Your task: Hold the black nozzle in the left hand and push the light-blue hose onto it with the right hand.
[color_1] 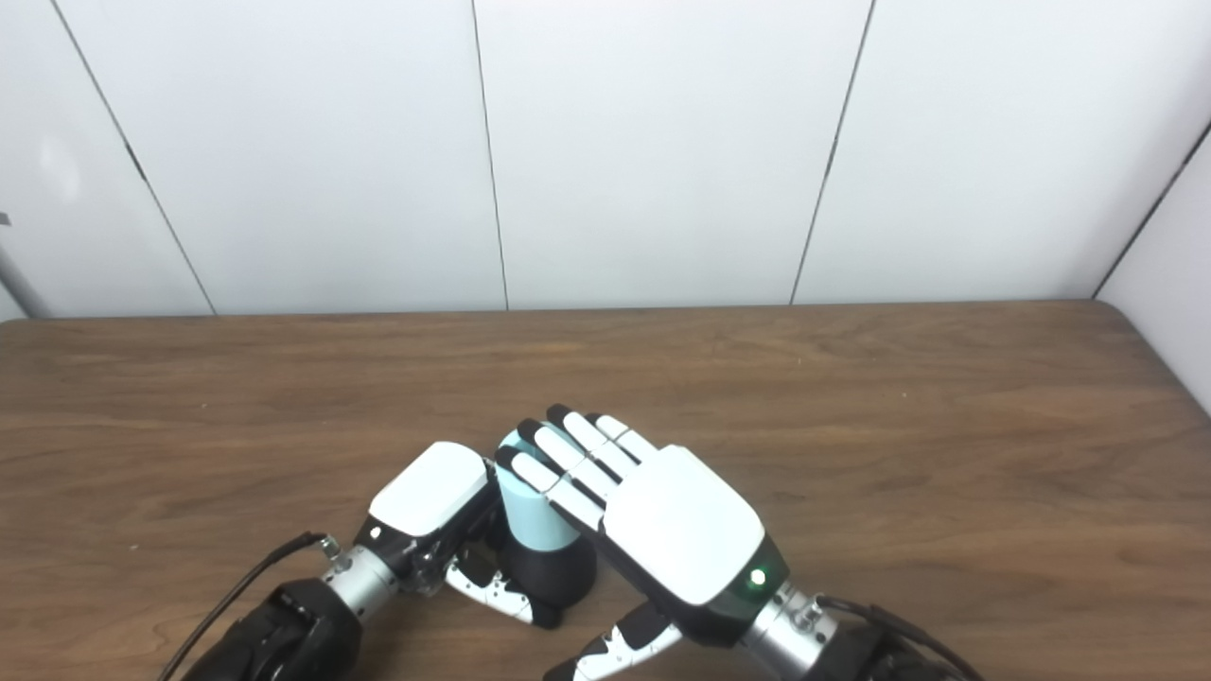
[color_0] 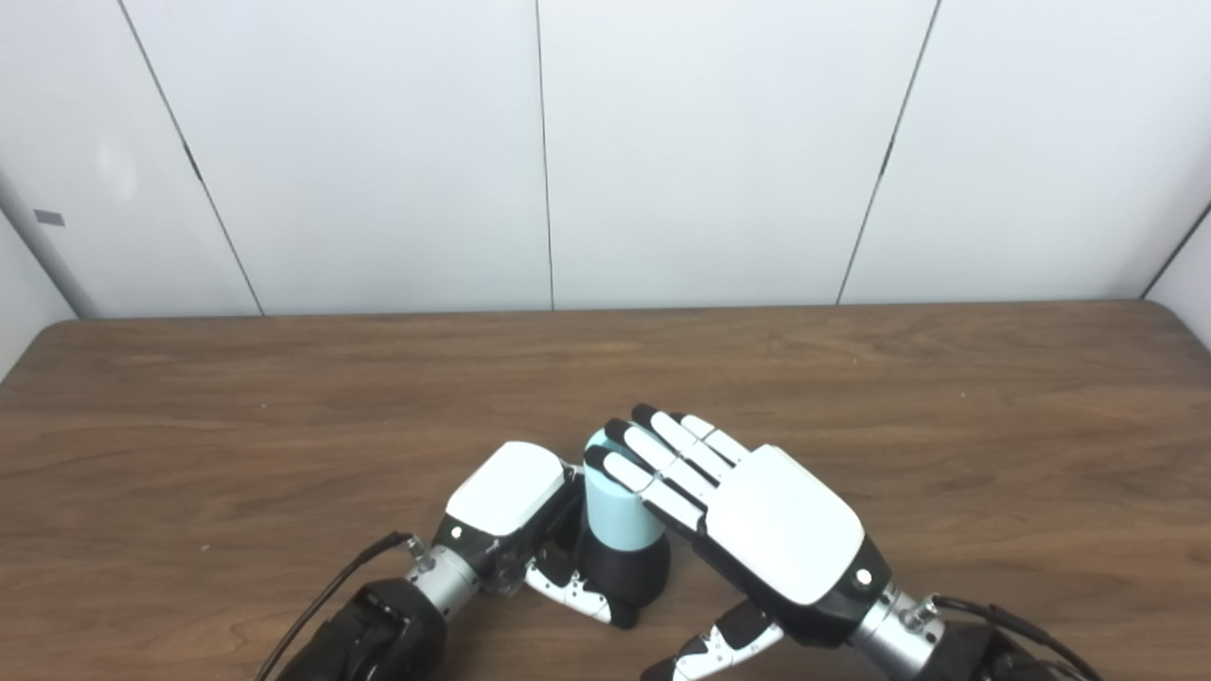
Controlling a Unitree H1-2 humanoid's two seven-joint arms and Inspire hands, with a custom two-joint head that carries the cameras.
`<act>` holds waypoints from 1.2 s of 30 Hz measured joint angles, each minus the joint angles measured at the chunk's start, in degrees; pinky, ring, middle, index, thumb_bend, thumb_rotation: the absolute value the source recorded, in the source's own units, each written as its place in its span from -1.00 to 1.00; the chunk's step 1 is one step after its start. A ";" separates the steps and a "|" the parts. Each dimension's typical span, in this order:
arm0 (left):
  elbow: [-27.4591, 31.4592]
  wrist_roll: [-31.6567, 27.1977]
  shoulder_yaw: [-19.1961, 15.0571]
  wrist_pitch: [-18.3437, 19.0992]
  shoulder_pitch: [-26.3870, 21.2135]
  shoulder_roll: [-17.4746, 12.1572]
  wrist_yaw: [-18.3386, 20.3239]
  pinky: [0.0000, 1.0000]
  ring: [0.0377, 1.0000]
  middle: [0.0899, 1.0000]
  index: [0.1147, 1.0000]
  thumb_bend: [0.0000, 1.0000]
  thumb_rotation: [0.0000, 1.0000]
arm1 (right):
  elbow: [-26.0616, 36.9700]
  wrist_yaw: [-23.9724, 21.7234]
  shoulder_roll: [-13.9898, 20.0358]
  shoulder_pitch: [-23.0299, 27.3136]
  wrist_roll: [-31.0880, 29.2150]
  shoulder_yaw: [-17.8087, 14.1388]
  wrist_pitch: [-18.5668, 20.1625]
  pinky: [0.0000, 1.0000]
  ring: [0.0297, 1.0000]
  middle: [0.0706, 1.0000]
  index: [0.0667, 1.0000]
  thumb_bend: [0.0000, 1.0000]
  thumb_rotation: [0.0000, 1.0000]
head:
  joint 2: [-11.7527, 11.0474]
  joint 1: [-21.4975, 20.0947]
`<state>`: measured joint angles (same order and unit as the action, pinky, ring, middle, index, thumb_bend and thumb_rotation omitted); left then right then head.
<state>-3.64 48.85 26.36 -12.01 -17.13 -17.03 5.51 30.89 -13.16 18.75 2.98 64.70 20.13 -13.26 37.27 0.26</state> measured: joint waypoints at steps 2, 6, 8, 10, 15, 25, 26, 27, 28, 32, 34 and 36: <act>0.00 -0.09 -0.01 0.00 0.00 0.00 0.01 -0.74 -0.70 -0.17 -0.18 0.04 -1.00 | 0.04 0.00 0.00 -0.06 0.01 0.01 0.02 0.81 0.95 0.94 0.83 0.49 0.52 | 0.00 0.09; 0.00 -0.10 -0.02 0.00 0.00 0.01 0.01 -0.73 -0.69 -0.34 -0.15 0.03 -1.00 | 0.15 -0.01 -0.03 -0.22 0.01 0.05 0.09 0.83 0.97 0.95 0.84 0.48 0.52 | -0.09 0.00; 0.00 -0.10 -0.01 0.00 0.00 0.01 0.01 -0.74 -0.69 -0.26 -0.17 0.04 -1.00 | 0.20 -0.02 -0.05 -0.30 0.02 0.07 0.19 0.84 0.97 0.95 0.85 0.48 0.52 | -0.09 0.00; 0.00 -0.09 0.00 0.00 0.00 0.00 0.03 -0.74 -0.70 -0.18 -0.18 0.04 -1.00 | 0.37 -0.08 -0.06 -0.46 0.07 0.17 0.54 0.86 0.98 0.96 0.86 0.47 0.53 | -0.09 0.09; 0.00 -0.10 0.00 -0.01 0.00 -0.02 0.03 -0.73 -0.70 -0.16 -0.18 0.05 -1.00 | 0.68 -0.14 -0.15 -0.79 0.54 0.55 1.34 0.84 0.97 0.96 0.85 0.46 0.49 | 0.00 0.09; 0.00 -0.16 -0.02 -0.08 0.00 -0.15 0.04 -0.74 -0.70 -0.16 -0.18 0.05 -1.00 | 0.73 0.20 -0.49 -1.29 2.57 0.95 1.63 0.90 1.00 1.00 0.91 0.32 0.62 | 0.00 0.00; 0.00 -0.17 -0.02 -0.08 0.00 -0.16 0.05 -0.74 -0.70 -0.16 -0.18 0.05 -1.00 | 0.73 0.54 -0.49 -1.52 3.32 1.01 1.63 0.90 1.00 1.00 0.93 0.30 0.62 | 0.00 0.00; 0.00 -0.17 -0.02 -0.08 0.00 -0.16 0.04 -0.74 -0.70 -0.16 -0.18 0.05 -1.00 | 0.71 0.98 -0.50 -1.78 3.86 1.07 1.64 0.90 1.00 1.00 0.95 0.28 0.63 | 0.00 0.00; 0.00 -0.17 -0.02 -0.08 0.00 -0.16 0.03 -0.75 -0.70 -0.16 -0.18 0.05 -1.00 | 0.65 1.53 -0.55 -2.07 4.44 1.14 1.68 0.90 1.00 1.00 0.96 0.27 0.63 | 0.00 0.00; -0.01 -0.17 -0.04 -0.07 0.00 -0.15 0.03 -0.75 -0.71 -0.16 -0.18 0.05 -1.00 | -0.45 3.87 -0.78 -2.98 4.96 1.29 1.72 0.88 1.00 1.00 0.99 0.23 0.61 | 0.00 0.09; 0.00 -0.18 -0.05 -0.07 0.01 -0.17 0.04 -0.76 -0.72 -0.16 -0.18 0.05 -1.00 | -1.10 5.34 -0.84 -3.43 5.23 1.37 1.71 0.87 1.00 1.00 0.99 0.21 0.62 | 0.00 0.00; 0.00 -0.17 -0.07 -0.05 0.01 -0.16 0.04 -0.75 -0.71 -0.16 -0.18 0.05 -1.00 | -1.49 6.24 -0.84 -3.53 5.42 1.48 1.71 0.89 1.00 1.00 0.99 0.20 0.63 | 0.00 0.00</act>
<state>-3.65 48.68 26.29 -12.06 -17.12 -17.19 5.55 29.40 -6.93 17.91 -0.56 70.12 21.61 -11.55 37.27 0.26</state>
